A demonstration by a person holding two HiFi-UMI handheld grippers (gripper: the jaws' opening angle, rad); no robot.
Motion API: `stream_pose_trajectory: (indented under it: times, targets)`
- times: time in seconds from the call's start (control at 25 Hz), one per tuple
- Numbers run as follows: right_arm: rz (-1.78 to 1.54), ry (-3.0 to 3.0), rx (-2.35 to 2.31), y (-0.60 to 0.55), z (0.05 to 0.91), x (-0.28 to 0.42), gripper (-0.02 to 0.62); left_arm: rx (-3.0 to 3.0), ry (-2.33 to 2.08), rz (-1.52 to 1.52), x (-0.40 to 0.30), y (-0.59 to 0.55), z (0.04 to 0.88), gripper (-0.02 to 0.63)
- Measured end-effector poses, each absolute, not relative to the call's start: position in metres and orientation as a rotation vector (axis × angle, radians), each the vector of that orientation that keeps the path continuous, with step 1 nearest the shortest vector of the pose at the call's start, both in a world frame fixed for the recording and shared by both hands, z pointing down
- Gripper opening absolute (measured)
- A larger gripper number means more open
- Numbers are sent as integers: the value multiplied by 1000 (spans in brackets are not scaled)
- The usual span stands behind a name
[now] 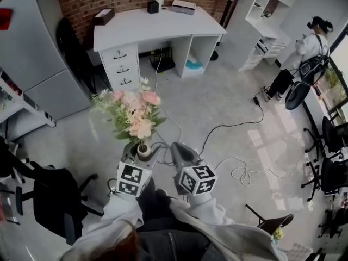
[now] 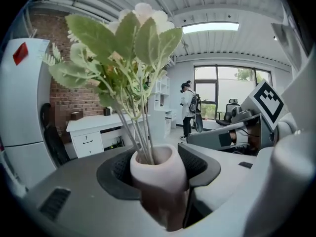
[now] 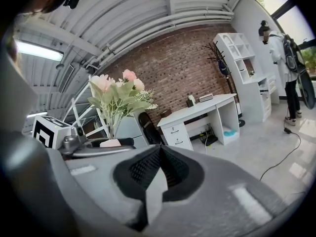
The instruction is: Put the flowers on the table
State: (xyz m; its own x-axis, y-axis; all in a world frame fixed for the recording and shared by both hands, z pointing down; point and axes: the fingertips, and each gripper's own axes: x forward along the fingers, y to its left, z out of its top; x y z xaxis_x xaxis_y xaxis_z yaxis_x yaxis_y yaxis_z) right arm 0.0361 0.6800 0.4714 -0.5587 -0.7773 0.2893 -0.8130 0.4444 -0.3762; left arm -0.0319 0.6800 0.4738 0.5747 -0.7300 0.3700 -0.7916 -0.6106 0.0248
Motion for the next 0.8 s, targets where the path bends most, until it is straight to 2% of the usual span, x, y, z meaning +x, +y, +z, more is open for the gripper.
stream_pose_trajectory:
  times: [0.4, 0.8]
  targets:
    - [774, -2578, 1432, 669, 470, 33, -2, 2596, -1260, 472, -31, 663, 476, 236]
    - [742, -2585, 1397, 586, 465, 8, -2, 2592, -1261, 453, -49, 579, 476, 236]
